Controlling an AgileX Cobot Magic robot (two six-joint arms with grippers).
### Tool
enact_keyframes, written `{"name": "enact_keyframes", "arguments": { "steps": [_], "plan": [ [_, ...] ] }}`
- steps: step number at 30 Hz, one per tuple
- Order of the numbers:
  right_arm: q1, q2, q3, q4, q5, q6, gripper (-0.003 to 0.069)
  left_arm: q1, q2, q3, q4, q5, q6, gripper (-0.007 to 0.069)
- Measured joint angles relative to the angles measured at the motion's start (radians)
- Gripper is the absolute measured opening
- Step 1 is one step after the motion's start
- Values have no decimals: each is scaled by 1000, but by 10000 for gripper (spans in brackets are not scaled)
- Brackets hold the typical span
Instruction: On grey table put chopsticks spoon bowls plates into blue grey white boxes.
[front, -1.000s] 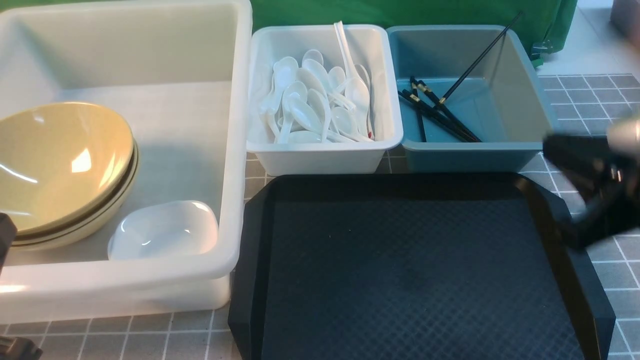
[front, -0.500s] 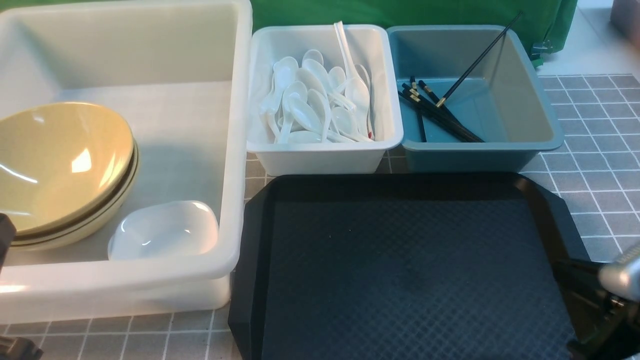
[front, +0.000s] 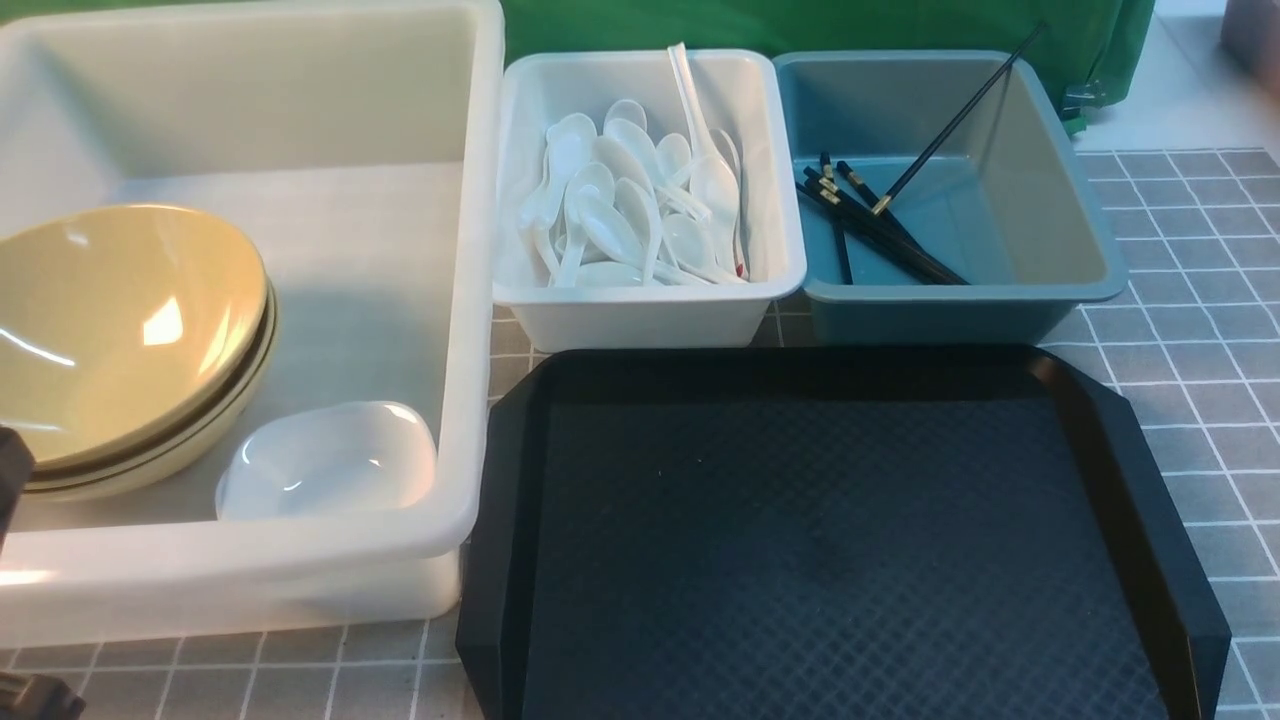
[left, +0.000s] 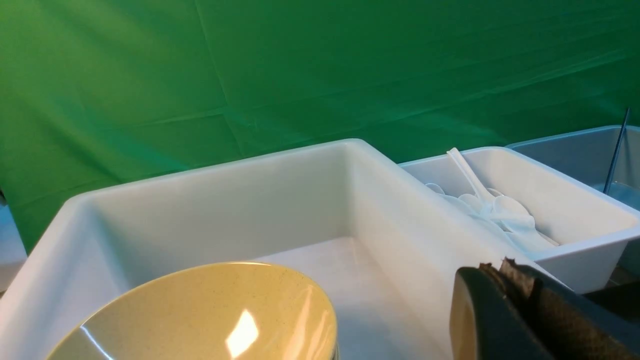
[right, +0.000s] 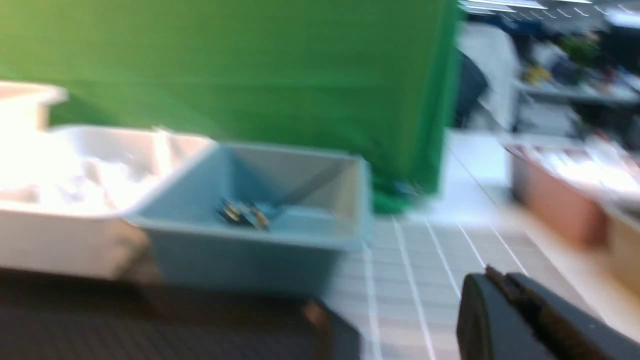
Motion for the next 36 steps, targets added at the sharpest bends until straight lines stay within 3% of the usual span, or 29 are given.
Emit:
{"name": "enact_keyframes", "arguments": {
  "steps": [8, 36],
  "plan": [
    [-106, -6, 1, -1, 285, 18, 45, 0, 0, 0, 0, 1, 1, -8],
    [-107, -7, 0, -1, 289, 18, 62, 1, -1, 0, 20, 27, 1, -8]
  ]
}}
